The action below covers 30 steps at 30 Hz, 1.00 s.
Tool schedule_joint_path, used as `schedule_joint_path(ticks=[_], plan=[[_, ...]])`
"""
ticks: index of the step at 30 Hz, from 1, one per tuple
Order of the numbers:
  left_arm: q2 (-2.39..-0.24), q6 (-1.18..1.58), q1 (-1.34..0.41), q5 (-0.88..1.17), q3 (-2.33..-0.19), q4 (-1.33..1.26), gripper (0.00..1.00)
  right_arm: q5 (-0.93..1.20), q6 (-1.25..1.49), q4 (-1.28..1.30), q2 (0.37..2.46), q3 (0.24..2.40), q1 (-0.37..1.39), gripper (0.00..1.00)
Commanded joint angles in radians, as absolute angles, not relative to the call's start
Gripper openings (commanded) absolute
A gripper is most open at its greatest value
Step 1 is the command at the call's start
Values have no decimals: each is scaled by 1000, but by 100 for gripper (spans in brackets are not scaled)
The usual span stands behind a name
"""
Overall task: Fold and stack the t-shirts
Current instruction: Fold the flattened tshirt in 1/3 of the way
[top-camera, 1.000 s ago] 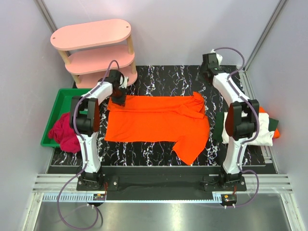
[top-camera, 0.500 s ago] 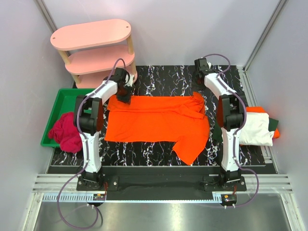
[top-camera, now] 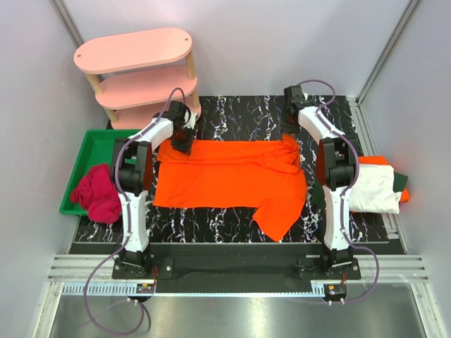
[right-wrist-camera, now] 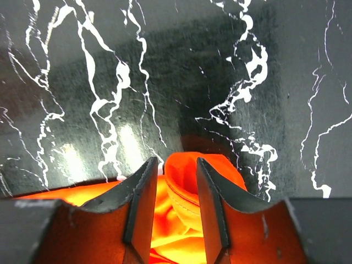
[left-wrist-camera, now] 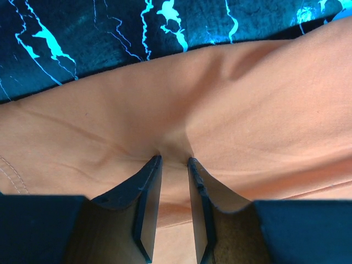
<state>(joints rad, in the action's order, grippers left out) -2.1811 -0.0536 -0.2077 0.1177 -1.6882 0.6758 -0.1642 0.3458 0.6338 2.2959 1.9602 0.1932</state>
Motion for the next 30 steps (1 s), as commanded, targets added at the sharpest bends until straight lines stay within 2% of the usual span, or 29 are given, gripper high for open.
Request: schedule_joint_path(ticks=[1,5,8,11,15,18,19,23,30], plan=[[-2209,-61,-202,141,-1730,696,31,-172,348,669,2301,1957,189,41],[-2215,-60,-202,143,-1732,701,31,-169,351,684,2298,1944,189,35],[-2215,-61,-202,140,-1730,704,31,-167,353,692,2295,1928,189,27],[-2214,-64,-202,137,-1729,707,31,-176,354,696,2287,1911,190,18],[-2209,-63,-202,130,-1721,707,29,-201,356,699,2272,1893,189,0],[-2206,-54,-198,127,-1717,706,25,-232,360,698,2255,1878,189,0],[-2204,-52,-193,129,-1713,707,19,-254,364,698,2250,1872,189,0],[-2201,-29,-179,140,-1709,707,10,-317,373,698,2220,1853,184,0],[-2197,-29,-176,137,-1700,707,5,-367,393,696,2184,1827,156,0]])
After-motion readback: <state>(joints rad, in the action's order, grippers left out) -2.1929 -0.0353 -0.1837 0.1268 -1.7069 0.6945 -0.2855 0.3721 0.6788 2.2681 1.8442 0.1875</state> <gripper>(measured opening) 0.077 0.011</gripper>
